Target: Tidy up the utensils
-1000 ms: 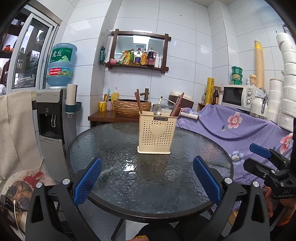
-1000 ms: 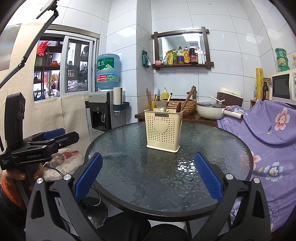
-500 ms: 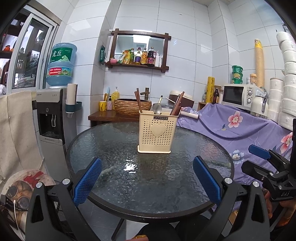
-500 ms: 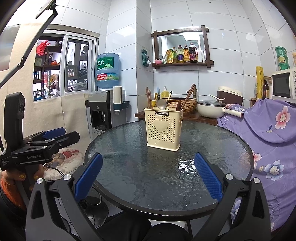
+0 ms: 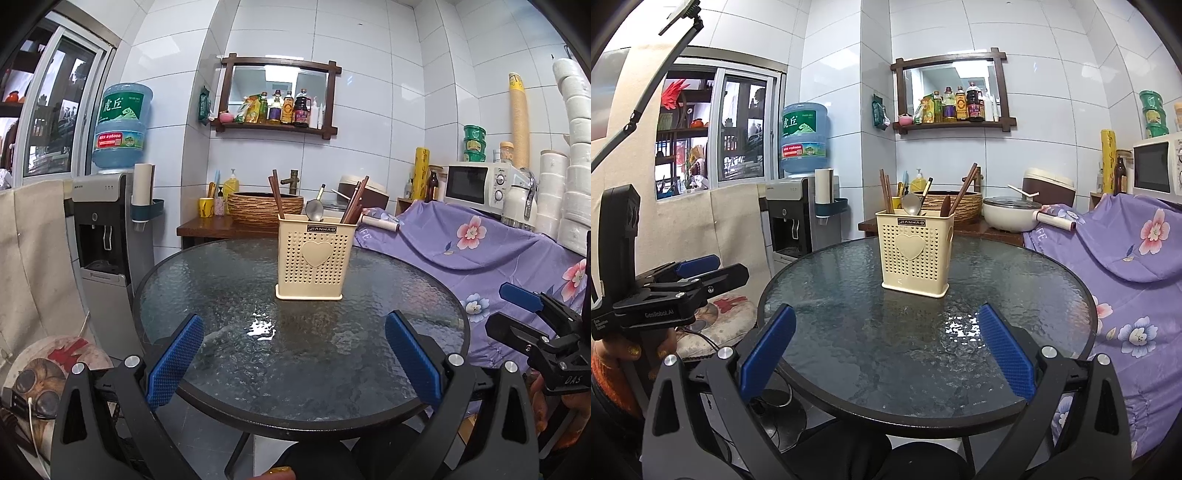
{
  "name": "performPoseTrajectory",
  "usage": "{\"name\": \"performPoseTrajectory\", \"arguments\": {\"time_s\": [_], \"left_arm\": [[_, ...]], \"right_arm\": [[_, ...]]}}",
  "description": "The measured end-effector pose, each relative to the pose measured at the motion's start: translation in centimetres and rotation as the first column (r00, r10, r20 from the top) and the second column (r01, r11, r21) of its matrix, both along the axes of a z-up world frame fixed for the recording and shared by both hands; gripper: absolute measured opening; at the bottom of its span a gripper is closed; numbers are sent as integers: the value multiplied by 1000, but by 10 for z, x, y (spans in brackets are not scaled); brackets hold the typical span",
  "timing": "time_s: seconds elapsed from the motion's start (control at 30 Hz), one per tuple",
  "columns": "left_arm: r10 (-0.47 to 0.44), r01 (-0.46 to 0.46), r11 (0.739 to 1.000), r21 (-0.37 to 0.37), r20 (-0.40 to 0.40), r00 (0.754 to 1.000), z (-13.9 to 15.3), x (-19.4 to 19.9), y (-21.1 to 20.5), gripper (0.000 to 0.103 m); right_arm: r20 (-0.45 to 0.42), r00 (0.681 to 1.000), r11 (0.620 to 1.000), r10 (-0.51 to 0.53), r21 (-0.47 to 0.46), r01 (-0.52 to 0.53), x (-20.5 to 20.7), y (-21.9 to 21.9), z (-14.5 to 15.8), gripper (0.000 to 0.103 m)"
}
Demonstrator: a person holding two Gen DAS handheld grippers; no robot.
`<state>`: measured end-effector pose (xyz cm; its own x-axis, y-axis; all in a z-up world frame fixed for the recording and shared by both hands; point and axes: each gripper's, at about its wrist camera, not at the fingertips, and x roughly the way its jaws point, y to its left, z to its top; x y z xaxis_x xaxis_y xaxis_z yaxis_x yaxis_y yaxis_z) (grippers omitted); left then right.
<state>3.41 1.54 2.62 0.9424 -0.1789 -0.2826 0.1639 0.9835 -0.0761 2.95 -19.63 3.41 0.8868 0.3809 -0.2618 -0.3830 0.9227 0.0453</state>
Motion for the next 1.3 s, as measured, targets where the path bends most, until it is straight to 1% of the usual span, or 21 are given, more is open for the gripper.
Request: {"name": "performPoseTrajectory", "arguments": {"time_s": [0.77,0.97,1.3], "left_arm": [[-7,7,1000,-3,-13,1000,-3,2,-1,97],[-9,8,999,-44,-11,1000,-3,2,3,97],[5,-5,1000,3,-19,1000,-3,3,-5,97]], "right_arm": [[-11,1000,1000,-8,0,8,1,2,1,97],[-12,1000,1000,-8,-1,8,1,2,1,97],[-14,1000,1000,-11,1,11,1,3,-1,97]]}}
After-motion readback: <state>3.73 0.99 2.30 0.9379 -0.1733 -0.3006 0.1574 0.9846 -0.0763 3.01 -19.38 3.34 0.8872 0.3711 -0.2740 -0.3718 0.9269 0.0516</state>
